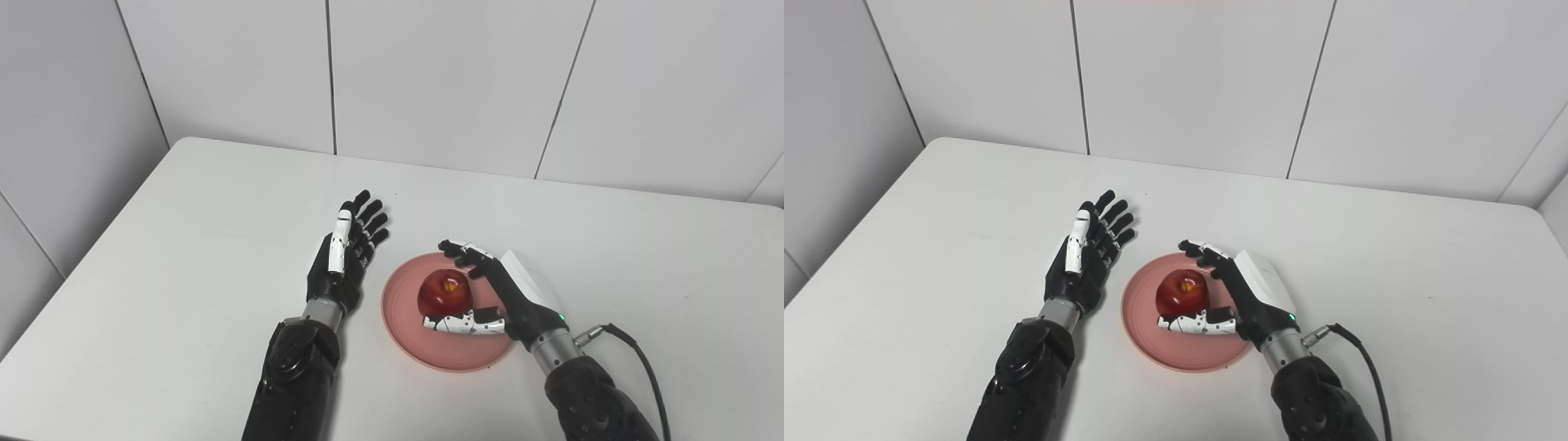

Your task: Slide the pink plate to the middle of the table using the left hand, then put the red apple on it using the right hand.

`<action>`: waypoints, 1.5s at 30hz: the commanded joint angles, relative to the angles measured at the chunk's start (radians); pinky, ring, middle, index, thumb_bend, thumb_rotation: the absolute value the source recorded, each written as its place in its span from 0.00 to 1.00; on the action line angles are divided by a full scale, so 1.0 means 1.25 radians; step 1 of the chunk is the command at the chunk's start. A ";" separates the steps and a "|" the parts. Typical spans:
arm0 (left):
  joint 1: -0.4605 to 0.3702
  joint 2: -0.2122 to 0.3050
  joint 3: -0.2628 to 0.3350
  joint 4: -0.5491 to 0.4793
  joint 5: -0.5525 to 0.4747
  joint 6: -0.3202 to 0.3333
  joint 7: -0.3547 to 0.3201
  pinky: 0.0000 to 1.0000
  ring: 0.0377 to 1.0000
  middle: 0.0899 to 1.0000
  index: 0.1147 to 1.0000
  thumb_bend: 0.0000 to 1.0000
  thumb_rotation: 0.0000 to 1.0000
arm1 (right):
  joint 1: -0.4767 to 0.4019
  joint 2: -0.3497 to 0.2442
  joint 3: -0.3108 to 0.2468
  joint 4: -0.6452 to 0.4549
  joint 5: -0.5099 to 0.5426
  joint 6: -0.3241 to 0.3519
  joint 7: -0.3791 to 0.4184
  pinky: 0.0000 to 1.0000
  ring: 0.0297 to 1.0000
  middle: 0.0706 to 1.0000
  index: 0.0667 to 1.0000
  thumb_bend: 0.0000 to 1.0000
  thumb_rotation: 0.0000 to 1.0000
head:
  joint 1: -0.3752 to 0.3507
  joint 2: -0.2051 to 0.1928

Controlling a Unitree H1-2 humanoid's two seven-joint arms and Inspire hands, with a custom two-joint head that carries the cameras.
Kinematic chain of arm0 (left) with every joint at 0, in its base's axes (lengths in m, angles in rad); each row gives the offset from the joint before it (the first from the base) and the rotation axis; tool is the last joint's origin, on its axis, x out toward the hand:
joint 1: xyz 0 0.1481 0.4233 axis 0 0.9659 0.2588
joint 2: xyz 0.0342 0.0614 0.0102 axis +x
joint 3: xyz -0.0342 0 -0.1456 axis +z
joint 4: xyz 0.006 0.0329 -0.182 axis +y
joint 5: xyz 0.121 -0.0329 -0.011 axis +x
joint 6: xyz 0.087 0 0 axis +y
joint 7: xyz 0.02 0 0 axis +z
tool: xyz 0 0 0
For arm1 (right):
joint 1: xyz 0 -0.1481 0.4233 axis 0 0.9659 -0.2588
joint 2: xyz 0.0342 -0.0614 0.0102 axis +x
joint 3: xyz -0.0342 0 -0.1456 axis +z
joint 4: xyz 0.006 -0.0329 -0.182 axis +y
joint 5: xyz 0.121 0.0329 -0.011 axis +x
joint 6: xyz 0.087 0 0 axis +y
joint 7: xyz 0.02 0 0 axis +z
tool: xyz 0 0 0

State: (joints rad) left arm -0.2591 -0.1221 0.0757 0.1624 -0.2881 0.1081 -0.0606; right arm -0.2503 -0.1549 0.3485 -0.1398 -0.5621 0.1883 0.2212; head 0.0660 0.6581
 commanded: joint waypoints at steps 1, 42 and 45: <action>-0.004 0.003 -0.004 -0.011 0.000 0.007 -0.005 0.91 0.91 0.92 0.90 0.39 1.00 | -0.021 -0.007 -0.007 -0.032 0.009 -0.023 0.002 0.76 0.82 0.86 0.87 1.00 0.44 | -0.005 -0.001; 0.005 0.064 0.020 0.018 -0.054 -0.016 -0.082 0.98 0.96 0.96 0.94 0.40 1.00 | 0.008 0.052 -0.334 0.017 0.369 -0.037 -0.143 0.95 0.93 0.95 0.96 0.68 1.00 | -0.114 -0.008; 0.007 0.067 0.020 0.016 -0.054 -0.015 -0.085 0.98 0.96 0.96 0.94 0.40 1.00 | 0.017 0.070 -0.352 0.040 0.401 -0.036 -0.157 0.97 0.94 0.95 0.97 0.62 1.00 | -0.112 -0.006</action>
State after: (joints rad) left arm -0.2549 -0.0452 0.0979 0.1872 -0.3525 0.0887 -0.1651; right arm -0.2015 -0.0748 -0.0804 -0.0768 -0.0872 0.1831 0.0445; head -0.0752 0.6504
